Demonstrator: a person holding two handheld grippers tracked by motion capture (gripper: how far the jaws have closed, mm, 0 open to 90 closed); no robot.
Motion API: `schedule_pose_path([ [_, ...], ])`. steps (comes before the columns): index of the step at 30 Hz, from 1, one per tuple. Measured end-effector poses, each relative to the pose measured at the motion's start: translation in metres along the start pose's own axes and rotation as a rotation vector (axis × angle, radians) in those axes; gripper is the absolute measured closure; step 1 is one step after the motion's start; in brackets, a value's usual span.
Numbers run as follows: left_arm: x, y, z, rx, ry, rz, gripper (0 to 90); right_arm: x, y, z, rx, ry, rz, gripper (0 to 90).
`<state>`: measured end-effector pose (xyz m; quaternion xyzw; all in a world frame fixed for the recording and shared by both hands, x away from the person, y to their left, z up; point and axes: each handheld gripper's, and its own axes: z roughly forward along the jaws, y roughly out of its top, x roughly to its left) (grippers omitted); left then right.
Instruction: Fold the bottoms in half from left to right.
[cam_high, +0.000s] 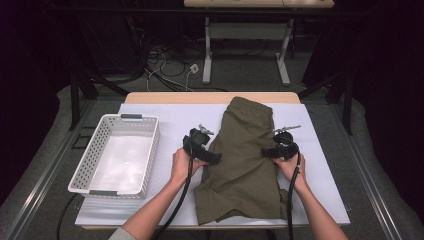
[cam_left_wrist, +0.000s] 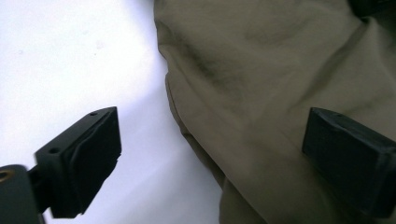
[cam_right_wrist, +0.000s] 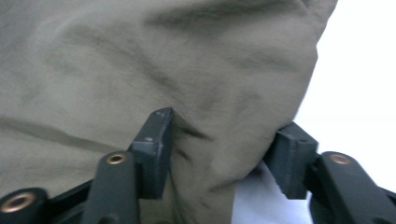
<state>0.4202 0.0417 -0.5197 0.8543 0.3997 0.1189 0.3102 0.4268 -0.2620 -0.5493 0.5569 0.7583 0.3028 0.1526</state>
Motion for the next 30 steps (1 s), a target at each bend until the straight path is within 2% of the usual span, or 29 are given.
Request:
schedule_pose_path([
  [2,0.002,0.0,0.006,0.011,0.002,-0.001,9.6,-0.002,0.0,-0.001,0.003,0.015,0.005,49.7],
  [3,0.003,0.0,0.008,0.013,0.005,-0.003,12.1,-0.003,0.0,-0.001,-0.011,0.021,0.015,50.0],
  [4,0.004,0.0,0.011,0.024,0.004,-0.01,14.9,-0.003,0.0,-0.001,0.0,0.011,0.018,48.9],
  [5,0.004,0.0,0.013,0.035,0.0,-0.015,15.8,-0.002,0.0,-0.001,-0.003,-0.002,0.018,43.8],
  [6,0.005,0.0,0.015,0.04,-0.007,-0.013,16.3,-0.001,0.0,-0.001,-0.001,-0.034,0.017,39.8],
  [8,0.004,-0.001,0.019,0.041,-0.019,-0.016,19.4,-0.001,0.001,0.0,0.007,-0.032,0.019,40.5],
  [10,0.003,-0.001,0.021,0.057,-0.021,-0.003,25.7,0.0,0.001,0.0,-0.002,-0.024,0.014,47.5],
  [11,0.002,-0.001,0.023,0.051,-0.023,-0.003,30.0,0.0,0.001,0.0,-0.001,-0.003,0.012,52.7],
  [13,0.002,-0.001,0.025,0.043,-0.026,0.005,37.4,0.002,0.001,0.001,-0.005,-0.005,-0.003,58.1],
  [14,0.002,-0.002,0.026,0.043,-0.036,0.007,44.0,0.003,0.001,0.001,-0.009,-0.002,-0.004,63.1],
  [15,0.001,-0.002,0.028,0.038,-0.036,-0.006,47.5,0.003,0.001,0.001,-0.011,0.011,0.001,65.0],
  [17,0.002,-0.004,0.032,0.035,-0.044,0.001,57.0,0.002,0.001,0.001,-0.014,0.012,0.001,70.9],
  [18,0.001,-0.005,0.034,0.014,-0.038,-0.008,60.3,0.001,0.001,0.001,-0.016,0.024,0.009,73.2],
  [23,0.003,-0.007,0.035,-0.014,-0.046,0.012,82.5,0.002,0.002,0.003,-0.023,0.026,0.012,79.9],
  [26,0.002,-0.008,0.034,-0.022,-0.048,0.029,88.5,0.005,0.004,0.005,-0.026,0.034,0.011,81.9],
  [29,0.005,-0.011,0.031,-0.041,-0.054,0.017,89.2,0.009,0.007,0.006,-0.028,0.041,0.012,82.8],
  [30,0.007,-0.012,0.029,-0.049,-0.052,0.016,89.2,0.009,0.007,0.007,-0.029,0.035,-0.004,82.9],
])
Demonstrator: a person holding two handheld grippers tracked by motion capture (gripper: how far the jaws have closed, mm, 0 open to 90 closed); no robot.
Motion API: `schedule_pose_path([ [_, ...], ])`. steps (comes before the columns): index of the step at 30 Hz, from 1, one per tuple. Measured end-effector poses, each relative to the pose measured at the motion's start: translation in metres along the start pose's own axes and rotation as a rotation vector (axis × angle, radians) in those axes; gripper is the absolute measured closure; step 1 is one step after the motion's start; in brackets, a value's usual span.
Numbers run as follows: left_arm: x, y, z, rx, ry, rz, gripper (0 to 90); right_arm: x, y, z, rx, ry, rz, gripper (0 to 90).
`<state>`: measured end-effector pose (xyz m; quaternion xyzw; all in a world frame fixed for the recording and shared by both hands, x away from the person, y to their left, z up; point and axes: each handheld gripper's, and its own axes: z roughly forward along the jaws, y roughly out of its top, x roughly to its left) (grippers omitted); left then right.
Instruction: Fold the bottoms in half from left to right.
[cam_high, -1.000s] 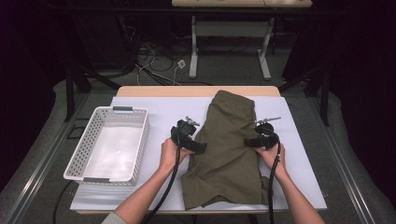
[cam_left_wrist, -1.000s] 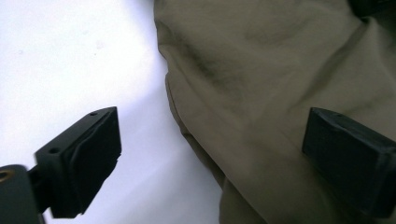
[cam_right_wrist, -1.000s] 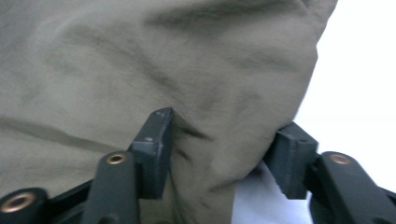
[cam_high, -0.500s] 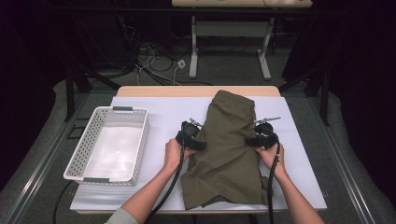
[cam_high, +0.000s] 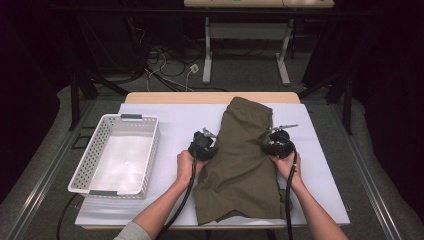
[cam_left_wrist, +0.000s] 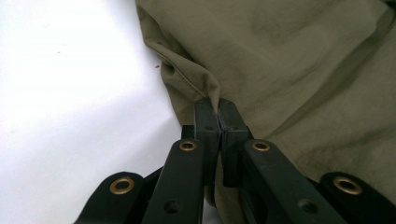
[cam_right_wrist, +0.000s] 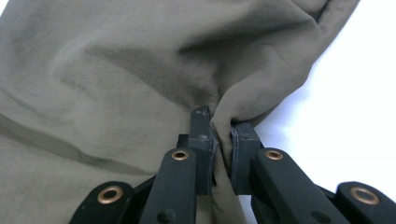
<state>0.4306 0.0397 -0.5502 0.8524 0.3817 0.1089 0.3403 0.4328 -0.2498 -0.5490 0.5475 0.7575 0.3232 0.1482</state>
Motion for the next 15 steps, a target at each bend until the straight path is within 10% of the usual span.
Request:
schedule_pose_path([
  [15,0.013,-0.028,-0.031,-0.069,0.057,-0.031,89.4,0.028,0.014,0.011,0.009,0.057,-0.068,83.7],
])
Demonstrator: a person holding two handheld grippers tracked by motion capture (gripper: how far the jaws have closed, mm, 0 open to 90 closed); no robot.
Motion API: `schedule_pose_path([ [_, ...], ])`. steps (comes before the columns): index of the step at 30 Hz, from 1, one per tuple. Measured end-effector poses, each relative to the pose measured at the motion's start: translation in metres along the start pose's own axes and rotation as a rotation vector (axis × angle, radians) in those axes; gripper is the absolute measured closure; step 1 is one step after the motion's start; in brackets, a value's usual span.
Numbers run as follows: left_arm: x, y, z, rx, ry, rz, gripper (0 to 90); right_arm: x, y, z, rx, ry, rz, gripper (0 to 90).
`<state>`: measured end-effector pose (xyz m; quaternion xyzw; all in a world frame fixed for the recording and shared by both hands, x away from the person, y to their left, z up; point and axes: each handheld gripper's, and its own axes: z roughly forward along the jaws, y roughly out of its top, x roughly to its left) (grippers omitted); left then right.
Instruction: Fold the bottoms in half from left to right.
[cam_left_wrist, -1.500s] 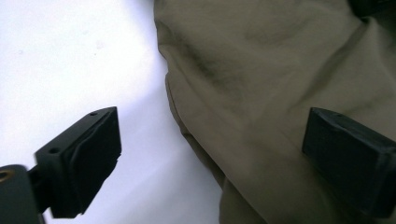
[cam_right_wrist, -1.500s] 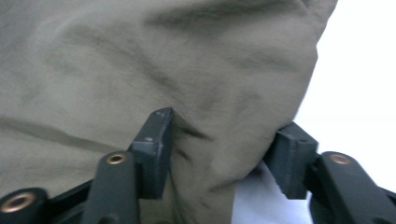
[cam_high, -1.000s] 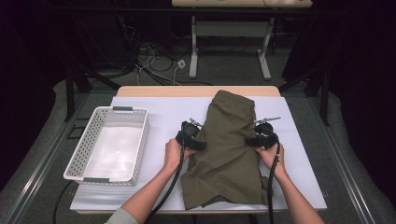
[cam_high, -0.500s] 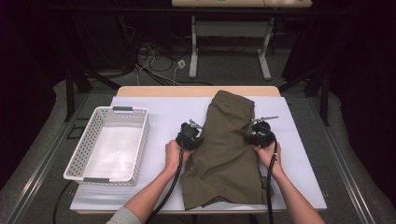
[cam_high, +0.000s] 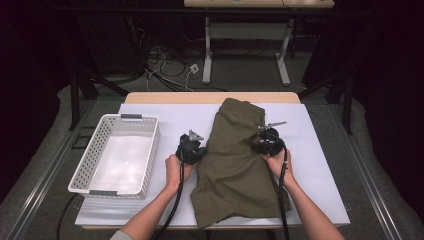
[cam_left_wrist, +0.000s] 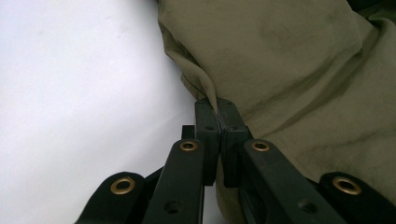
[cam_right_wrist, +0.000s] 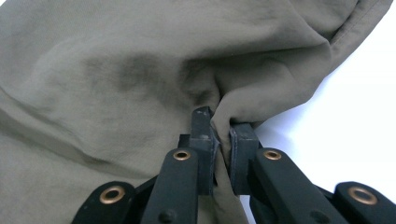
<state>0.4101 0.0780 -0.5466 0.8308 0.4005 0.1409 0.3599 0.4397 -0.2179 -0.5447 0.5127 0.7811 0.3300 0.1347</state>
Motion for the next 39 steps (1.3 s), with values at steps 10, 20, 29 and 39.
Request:
schedule_pose_path([
  [10,0.011,-0.015,-0.023,-0.02,0.071,-0.049,89.4,0.025,0.012,0.011,0.018,0.04,-0.058,83.9],
  [20,0.02,-0.021,-0.025,-0.024,0.09,-0.079,89.2,0.04,0.03,0.021,0.008,0.013,-0.121,84.9],
  [29,0.02,-0.006,-0.001,0.018,0.064,-0.064,88.9,0.018,0.036,0.026,0.019,-0.062,-0.09,85.7],
  [39,0.016,0.008,-0.001,0.013,0.056,-0.076,59.5,0.006,0.035,0.016,0.018,-0.081,-0.074,55.6],
])
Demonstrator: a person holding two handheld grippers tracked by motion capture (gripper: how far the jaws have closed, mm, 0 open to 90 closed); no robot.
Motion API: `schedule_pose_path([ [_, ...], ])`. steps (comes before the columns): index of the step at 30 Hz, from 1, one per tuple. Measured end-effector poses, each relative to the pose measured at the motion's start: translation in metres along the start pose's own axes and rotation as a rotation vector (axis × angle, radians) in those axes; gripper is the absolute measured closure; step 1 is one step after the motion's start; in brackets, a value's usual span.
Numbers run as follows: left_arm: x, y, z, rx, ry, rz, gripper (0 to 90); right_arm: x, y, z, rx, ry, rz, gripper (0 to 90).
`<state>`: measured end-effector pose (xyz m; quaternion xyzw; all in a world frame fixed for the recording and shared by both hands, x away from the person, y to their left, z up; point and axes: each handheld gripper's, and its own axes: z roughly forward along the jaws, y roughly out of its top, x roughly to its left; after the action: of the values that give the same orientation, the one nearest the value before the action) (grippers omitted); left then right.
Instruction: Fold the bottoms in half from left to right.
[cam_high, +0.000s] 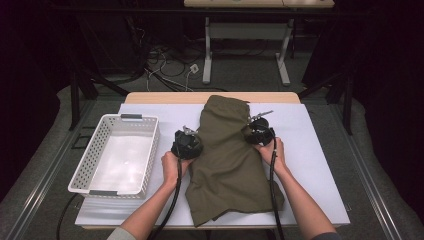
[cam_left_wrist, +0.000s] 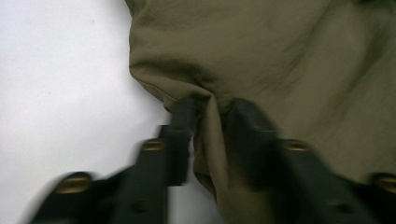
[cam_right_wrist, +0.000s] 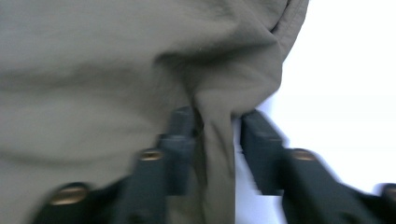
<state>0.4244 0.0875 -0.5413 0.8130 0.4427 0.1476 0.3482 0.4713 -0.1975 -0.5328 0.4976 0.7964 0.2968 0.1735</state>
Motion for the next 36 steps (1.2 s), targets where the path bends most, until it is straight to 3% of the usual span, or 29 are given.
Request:
schedule_pose_path([
  [4,-0.005,-0.003,-0.016,-0.024,-0.032,-0.008,41.1,0.001,-0.008,-0.027,-0.032,0.044,-0.028,40.9],
  [7,-0.012,-0.007,-0.027,-0.028,-0.046,0.006,32.2,0.005,-0.018,-0.044,-0.045,0.076,-0.064,36.1],
  [11,-0.019,-0.016,-0.041,-0.016,-0.076,0.035,20.6,0.01,-0.033,-0.061,-0.033,0.12,-0.069,35.2],
  [14,-0.026,-0.023,-0.049,-0.003,-0.09,0.058,17.5,0.014,-0.045,-0.071,-0.024,0.142,-0.082,38.3],
  [19,-0.035,-0.036,-0.062,0.015,-0.113,0.09,16.2,0.016,-0.065,-0.085,-0.011,0.208,-0.06,40.9],
  [23,-0.042,-0.048,-0.07,0.04,-0.138,0.097,16.4,0.022,-0.079,-0.09,0.05,0.233,-0.053,39.2],
  [25,-0.046,-0.057,-0.073,0.068,-0.157,0.103,17.0,0.023,-0.088,-0.089,0.07,0.232,-0.052,48.2],
  [27,-0.047,-0.06,-0.074,0.092,-0.163,0.124,20.6,0.024,-0.091,-0.088,0.088,0.231,-0.042,53.4],
  [28,-0.048,-0.068,-0.074,0.104,-0.169,0.145,26.0,0.025,-0.096,-0.086,0.088,0.218,-0.039,67.6],
  [29,-0.049,-0.071,-0.074,0.102,-0.174,0.141,30.4,0.025,-0.097,-0.086,0.085,0.217,-0.035,74.0],
  [31,-0.049,-0.075,-0.074,0.101,-0.196,0.146,48.1,0.024,-0.097,-0.086,0.078,0.205,-0.029,87.2],
  [35,-0.048,-0.074,-0.071,0.082,-0.22,0.157,68.6,0.024,-0.097,-0.087,0.085,0.207,-0.031,90.0],
  [36,-0.048,-0.074,-0.07,0.08,-0.223,0.155,72.4,0.024,-0.098,-0.087,0.077,0.187,-0.034,90.0],
])
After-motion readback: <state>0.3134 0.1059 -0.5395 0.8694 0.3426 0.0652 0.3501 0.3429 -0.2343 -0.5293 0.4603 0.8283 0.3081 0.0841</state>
